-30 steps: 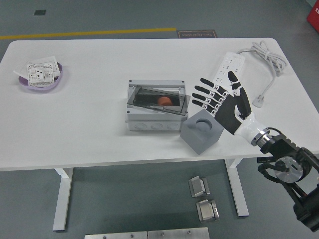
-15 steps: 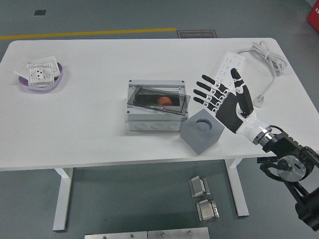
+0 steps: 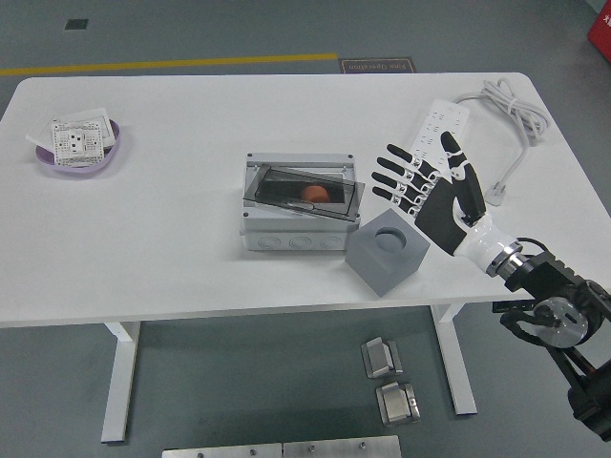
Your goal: Pick up the cylinder from the cube,place it in the box,flap close box
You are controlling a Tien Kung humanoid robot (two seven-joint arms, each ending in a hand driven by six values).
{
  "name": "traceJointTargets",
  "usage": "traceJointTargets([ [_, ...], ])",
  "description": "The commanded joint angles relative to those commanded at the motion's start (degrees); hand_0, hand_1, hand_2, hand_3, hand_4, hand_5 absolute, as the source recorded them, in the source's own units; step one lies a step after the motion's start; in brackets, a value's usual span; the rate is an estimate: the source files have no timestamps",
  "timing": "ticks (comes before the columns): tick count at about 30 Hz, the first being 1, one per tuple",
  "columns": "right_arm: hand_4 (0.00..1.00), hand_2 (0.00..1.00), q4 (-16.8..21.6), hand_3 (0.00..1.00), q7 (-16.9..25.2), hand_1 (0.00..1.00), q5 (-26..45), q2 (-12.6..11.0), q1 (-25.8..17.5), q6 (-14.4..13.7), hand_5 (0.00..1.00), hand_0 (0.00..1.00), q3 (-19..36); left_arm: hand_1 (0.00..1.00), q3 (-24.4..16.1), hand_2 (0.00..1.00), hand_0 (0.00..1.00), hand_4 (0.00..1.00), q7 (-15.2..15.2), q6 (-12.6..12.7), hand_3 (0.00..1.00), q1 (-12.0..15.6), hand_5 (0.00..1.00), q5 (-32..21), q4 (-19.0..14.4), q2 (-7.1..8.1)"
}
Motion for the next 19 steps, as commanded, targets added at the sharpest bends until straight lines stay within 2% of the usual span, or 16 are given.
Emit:
traceJointTargets([
  [1, 0.998, 0.944, 0.0, 0.979, 0.0, 0.929, 0.0, 0.0, 0.0, 0.0, 0.945, 0.970, 0.0, 0.766, 0.0, 0.741, 0.736, 0.710, 0.3, 0.0, 0.762, 0.0, 0.234, 0.1, 0.0, -0.01],
  [10, 0.998, 0.978, -0.1, 0.998, -0.3, 0.955, -0.3, -0.3, 0.1, 0.0, 0.933, 0.998, 0.2, 0.782, 1.5, 0.763, 0.765, 0.710, 4.5, -1.0, 0.765, 0.1, 0.232, -0.3, 0.3, 0.11],
  [12, 0.998, 0.978, -0.1, 0.998, -0.3, 0.955, -0.4, -0.3, 0.1, 0.0, 0.933, 0.998, 0.2, 0.782, 2.1, 0.763, 0.765, 0.710, 5.1, -1.1, 0.765, 0.0, 0.232, -0.6, 0.4, 0.17],
  [13, 0.998, 0.981, -0.2, 0.998, -0.3, 0.970, -0.4, -0.3, 0.2, 0.0, 0.947, 0.998, 0.2, 0.822, 2.3, 0.802, 0.799, 0.710, 5.4, -1.1, 0.791, 0.0, 0.228, -0.7, 0.5, 0.20],
  [19, 0.998, 0.981, -0.3, 0.998, -0.4, 0.970, -0.9, -0.4, 0.3, 0.1, 0.947, 0.998, 0.0, 0.822, 3.6, 0.802, 0.799, 0.710, 6.4, -1.3, 0.791, 0.0, 0.228, -1.3, 0.7, 0.38],
])
